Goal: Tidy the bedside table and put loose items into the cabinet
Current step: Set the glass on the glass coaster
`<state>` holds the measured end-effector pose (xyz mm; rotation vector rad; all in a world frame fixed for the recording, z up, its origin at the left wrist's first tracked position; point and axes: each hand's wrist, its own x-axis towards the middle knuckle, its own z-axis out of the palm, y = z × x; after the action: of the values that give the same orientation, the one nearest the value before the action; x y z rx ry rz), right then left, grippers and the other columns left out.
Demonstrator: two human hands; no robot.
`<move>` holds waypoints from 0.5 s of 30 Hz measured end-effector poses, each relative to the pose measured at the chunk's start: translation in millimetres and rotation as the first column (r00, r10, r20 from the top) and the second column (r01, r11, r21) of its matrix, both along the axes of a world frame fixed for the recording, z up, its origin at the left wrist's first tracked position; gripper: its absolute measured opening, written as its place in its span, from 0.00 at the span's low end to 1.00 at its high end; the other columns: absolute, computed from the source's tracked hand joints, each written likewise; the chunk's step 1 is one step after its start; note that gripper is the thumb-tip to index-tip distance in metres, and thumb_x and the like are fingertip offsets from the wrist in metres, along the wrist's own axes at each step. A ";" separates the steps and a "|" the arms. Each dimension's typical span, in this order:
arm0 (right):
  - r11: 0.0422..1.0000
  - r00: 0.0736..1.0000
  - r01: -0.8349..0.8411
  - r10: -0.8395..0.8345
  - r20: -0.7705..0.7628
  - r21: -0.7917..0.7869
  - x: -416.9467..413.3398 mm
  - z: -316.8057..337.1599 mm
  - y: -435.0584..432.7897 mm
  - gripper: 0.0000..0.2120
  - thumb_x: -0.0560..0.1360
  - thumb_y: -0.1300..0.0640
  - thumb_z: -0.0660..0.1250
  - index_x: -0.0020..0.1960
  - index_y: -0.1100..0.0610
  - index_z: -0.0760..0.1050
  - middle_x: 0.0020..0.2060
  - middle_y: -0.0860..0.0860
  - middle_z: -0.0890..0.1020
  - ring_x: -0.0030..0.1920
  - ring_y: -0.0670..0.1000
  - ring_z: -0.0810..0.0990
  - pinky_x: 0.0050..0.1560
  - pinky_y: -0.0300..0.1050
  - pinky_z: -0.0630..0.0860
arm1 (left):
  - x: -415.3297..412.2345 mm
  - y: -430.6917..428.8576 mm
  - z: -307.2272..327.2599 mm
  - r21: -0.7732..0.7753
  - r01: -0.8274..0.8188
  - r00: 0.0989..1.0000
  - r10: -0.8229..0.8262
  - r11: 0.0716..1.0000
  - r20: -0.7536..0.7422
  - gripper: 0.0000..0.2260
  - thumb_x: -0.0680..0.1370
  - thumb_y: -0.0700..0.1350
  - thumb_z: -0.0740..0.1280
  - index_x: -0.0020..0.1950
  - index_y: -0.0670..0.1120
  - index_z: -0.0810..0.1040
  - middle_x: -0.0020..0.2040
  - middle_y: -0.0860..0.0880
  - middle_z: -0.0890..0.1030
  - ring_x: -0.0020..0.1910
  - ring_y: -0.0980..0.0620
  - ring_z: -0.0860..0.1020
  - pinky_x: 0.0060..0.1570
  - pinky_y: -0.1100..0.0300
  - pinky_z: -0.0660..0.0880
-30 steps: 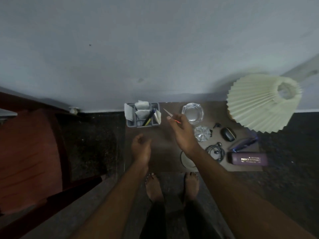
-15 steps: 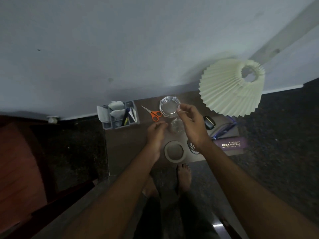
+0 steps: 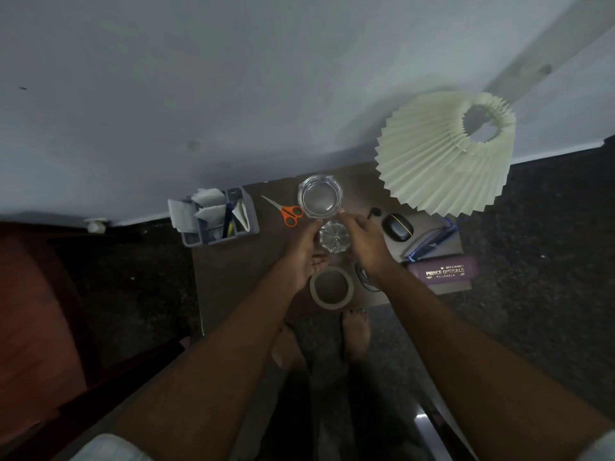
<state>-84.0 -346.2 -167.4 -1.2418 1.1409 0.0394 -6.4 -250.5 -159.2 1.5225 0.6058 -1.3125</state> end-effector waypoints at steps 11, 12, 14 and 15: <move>0.998 0.995 -0.016 0.022 -0.102 0.060 6.9 -1.6 -6.5 0.19 0.70 0.38 0.70 0.45 0.54 0.84 0.43 0.53 0.87 0.47 0.56 0.87 0.52 0.62 0.83 | 8.1 -8.5 -1.5 0.004 0.020 0.995 -0.019 1.000 -0.100 0.12 0.77 0.55 0.68 0.50 0.46 0.79 0.47 0.44 0.83 0.46 0.47 0.83 0.44 0.54 0.82; 0.998 0.994 -0.013 0.019 -0.107 0.058 6.5 -1.0 -6.1 0.18 0.68 0.39 0.71 0.43 0.54 0.84 0.43 0.53 0.87 0.47 0.56 0.87 0.52 0.62 0.83 | 7.8 -7.8 -0.7 -0.003 0.011 0.995 -0.011 1.000 -0.098 0.11 0.77 0.54 0.68 0.50 0.47 0.79 0.46 0.45 0.83 0.45 0.48 0.83 0.41 0.55 0.83; 0.999 0.994 -0.016 0.021 -0.108 0.040 3.6 -0.5 -4.1 0.15 0.67 0.41 0.71 0.41 0.53 0.83 0.42 0.54 0.87 0.47 0.57 0.87 0.53 0.63 0.82 | 6.0 -5.7 1.9 -0.007 0.003 0.995 -0.004 1.000 -0.098 0.10 0.78 0.53 0.68 0.50 0.47 0.79 0.44 0.46 0.84 0.43 0.49 0.83 0.40 0.55 0.82; 0.999 0.994 -0.018 0.021 -0.104 0.029 1.2 -0.1 -2.6 0.14 0.68 0.42 0.70 0.41 0.53 0.84 0.42 0.54 0.87 0.47 0.57 0.87 0.53 0.63 0.82 | 4.7 -4.3 3.3 -0.007 0.005 0.995 -0.006 1.000 -0.098 0.10 0.79 0.52 0.67 0.49 0.46 0.79 0.44 0.45 0.83 0.43 0.49 0.83 0.41 0.54 0.82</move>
<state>-82.7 -348.8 -167.5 -1.2375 1.2143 0.1361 -1.7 -254.8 -155.9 1.4617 0.6588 -1.3982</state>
